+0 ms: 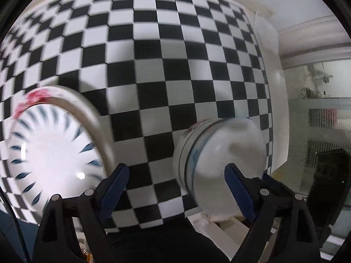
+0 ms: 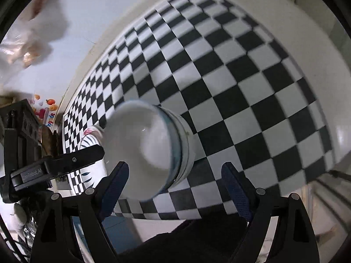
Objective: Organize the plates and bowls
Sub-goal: 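Lift the bowl stack and carry it over the plate stack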
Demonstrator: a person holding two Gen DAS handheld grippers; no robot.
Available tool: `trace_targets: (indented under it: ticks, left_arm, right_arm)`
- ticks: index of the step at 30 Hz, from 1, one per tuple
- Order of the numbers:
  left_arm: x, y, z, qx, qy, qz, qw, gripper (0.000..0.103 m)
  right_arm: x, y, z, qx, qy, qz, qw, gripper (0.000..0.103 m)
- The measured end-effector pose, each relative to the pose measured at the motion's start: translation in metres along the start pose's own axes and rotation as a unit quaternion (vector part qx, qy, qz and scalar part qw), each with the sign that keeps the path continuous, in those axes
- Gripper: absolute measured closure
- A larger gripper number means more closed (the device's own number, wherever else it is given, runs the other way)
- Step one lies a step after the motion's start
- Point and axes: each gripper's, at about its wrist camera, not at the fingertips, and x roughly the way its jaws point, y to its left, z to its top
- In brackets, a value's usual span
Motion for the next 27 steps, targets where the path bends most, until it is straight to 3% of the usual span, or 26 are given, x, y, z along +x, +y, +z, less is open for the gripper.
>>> trace_targets:
  ticks: [5, 8, 10, 12, 14, 15, 16, 21, 27]
  left_arm:
    - [0.031, 0.004, 0.017, -0.004, 0.041, -0.012, 0.9991, 0.017]
    - [0.045, 0.005, 0.023, -0.004, 0.062, -0.024, 0.9978, 0.032]
    - [0.053, 0.006, 0.024, -0.004, 0.073, -0.031, 0.9969, 0.037]
    - [0.059, 0.006, 0.025, -0.004, 0.081, -0.048, 0.9955, 0.038]
    - [0.064, 0.006, 0.027, -0.011, 0.083, -0.068, 0.9942, 0.04]
    - [0.065, 0.007, 0.027, -0.016, 0.083, -0.085, 0.9928, 0.049]
    - [0.066, 0.006, 0.029, -0.018, 0.085, -0.096, 0.9916, 0.051]
    - [0.061, -0.01, 0.022, 0.021, 0.053, -0.058, 0.9967, 0.051]
    - [0.057, -0.009, 0.02, 0.025, 0.042, -0.046, 0.9977, 0.051]
  right_arm:
    - [0.041, -0.015, 0.016, 0.022, 0.037, 0.018, 0.999, 0.017]
    - [0.062, -0.021, 0.024, 0.032, 0.063, 0.033, 0.997, 0.025]
    - [0.072, -0.02, 0.028, 0.027, 0.071, 0.036, 0.996, 0.033]
    - [0.082, -0.021, 0.031, 0.026, 0.079, 0.039, 0.996, 0.049]
    - [0.089, -0.022, 0.034, 0.035, 0.084, 0.055, 0.994, 0.049]
    - [0.09, -0.023, 0.035, 0.039, 0.085, 0.057, 0.994, 0.05]
    - [0.091, -0.023, 0.037, 0.039, 0.088, 0.061, 0.994, 0.05]
    - [0.095, -0.031, 0.038, 0.038, 0.084, 0.066, 0.994, 0.052]
    - [0.092, -0.011, 0.033, 0.012, 0.071, 0.052, 0.996, 0.053]
